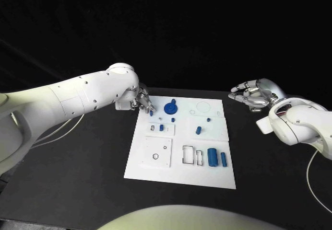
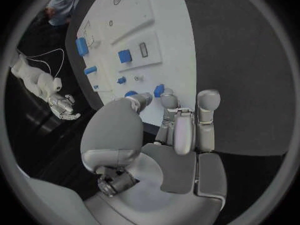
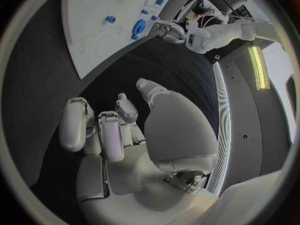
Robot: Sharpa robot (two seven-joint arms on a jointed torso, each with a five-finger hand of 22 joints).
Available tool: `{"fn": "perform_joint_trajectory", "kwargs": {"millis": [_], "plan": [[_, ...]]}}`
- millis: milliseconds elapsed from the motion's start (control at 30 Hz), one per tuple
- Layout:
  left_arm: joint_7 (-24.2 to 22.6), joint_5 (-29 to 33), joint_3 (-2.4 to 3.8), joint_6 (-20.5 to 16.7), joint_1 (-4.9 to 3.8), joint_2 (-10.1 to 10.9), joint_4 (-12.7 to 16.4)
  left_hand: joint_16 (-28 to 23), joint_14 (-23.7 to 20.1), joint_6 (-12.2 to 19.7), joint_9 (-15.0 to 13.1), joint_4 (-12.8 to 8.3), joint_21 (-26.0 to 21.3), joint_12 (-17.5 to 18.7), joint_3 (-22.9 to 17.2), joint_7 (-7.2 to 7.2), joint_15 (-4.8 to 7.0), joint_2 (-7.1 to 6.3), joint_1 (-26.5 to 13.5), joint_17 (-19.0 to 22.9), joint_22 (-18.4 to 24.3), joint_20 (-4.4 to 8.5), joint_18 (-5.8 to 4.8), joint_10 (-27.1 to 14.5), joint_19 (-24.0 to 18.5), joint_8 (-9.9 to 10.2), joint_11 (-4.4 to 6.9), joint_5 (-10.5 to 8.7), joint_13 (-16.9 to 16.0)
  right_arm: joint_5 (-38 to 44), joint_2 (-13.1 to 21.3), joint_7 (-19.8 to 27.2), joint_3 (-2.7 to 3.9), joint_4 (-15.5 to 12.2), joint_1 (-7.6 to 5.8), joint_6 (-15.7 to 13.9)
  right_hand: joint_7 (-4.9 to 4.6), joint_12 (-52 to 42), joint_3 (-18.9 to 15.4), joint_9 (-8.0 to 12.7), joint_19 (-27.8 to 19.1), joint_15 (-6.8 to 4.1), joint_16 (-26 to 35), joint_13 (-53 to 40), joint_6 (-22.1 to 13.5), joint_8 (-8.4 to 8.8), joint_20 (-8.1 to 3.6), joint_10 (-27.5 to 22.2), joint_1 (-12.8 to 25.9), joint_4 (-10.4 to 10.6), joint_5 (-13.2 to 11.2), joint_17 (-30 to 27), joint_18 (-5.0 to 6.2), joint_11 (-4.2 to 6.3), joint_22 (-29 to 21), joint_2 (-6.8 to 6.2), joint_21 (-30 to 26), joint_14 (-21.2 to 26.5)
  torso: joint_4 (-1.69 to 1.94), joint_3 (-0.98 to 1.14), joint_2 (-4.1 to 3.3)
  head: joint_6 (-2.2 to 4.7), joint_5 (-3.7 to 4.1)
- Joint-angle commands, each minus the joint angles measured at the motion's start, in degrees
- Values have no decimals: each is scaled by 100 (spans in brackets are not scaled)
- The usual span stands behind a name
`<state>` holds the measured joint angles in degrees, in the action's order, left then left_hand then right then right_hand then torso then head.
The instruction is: Assemble the parts on the task board
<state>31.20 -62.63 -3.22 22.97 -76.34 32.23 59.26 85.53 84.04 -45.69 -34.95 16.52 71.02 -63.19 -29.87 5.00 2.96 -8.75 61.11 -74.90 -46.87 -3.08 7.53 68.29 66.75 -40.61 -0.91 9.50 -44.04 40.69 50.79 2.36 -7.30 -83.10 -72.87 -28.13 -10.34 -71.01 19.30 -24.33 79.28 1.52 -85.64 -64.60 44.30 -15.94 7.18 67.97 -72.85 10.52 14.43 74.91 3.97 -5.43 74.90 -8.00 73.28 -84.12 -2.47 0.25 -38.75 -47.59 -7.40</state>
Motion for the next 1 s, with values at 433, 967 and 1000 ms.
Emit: {"fn": "perform_joint_trajectory", "kwargs": {"millis": [433, 967, 1000], "plan": [[-124, 144, -9, -35, 27, -60, -48, -23, 303, -8, 36, -48, -1, -34, -49, -7, -10, 54, 296, -416, -11, -18, 50, -10, 21, -34, 29, 1, 31, 32, -16, 32, 1, 10, 3, 23, -1, 25, 11, -8, -32, -47, 20, 5, -27, -38, -15, -14, -16, 33, 20, 431, 63, -1, 177, -35, -33, -313, 10, 2, 1, -43, 3], [-237, 302, -17, -227, 32, -53, -70, 1, 323, 128, 25, -778, 49, -19, -1361, -4, 6, 282, 1214, -456, -70, -1, 45, 33, 25, -289, 44, -38, 127, 33, -16, 31, 1, 14, 3, 23, -1, 25, 11, -8, -32, -47, 20, 5, -27, -38, -15, -14, -16, 33, 20, 431, 63, -1, 177, -35, -33, -313, 7, 3, 5, -42, -6], [-251, 326, -17, -255, 32, -51, -75, 3, 324, 134, 13, -810, 55, -16, -1453, -1, 4, 269, 1186, -459, -76, -2, 45, 35, 25, -324, 43, -36, 139, 33, -15, 31, 1, 14, 3, 23, -1, 25, 11, -8, -32, -47, 20, 5, -27, -38, -15, -14, -16, 33, 20, 431, 63, -1, 177, -35, -33, -313, 7, 3, 5, -42, -8]]}}
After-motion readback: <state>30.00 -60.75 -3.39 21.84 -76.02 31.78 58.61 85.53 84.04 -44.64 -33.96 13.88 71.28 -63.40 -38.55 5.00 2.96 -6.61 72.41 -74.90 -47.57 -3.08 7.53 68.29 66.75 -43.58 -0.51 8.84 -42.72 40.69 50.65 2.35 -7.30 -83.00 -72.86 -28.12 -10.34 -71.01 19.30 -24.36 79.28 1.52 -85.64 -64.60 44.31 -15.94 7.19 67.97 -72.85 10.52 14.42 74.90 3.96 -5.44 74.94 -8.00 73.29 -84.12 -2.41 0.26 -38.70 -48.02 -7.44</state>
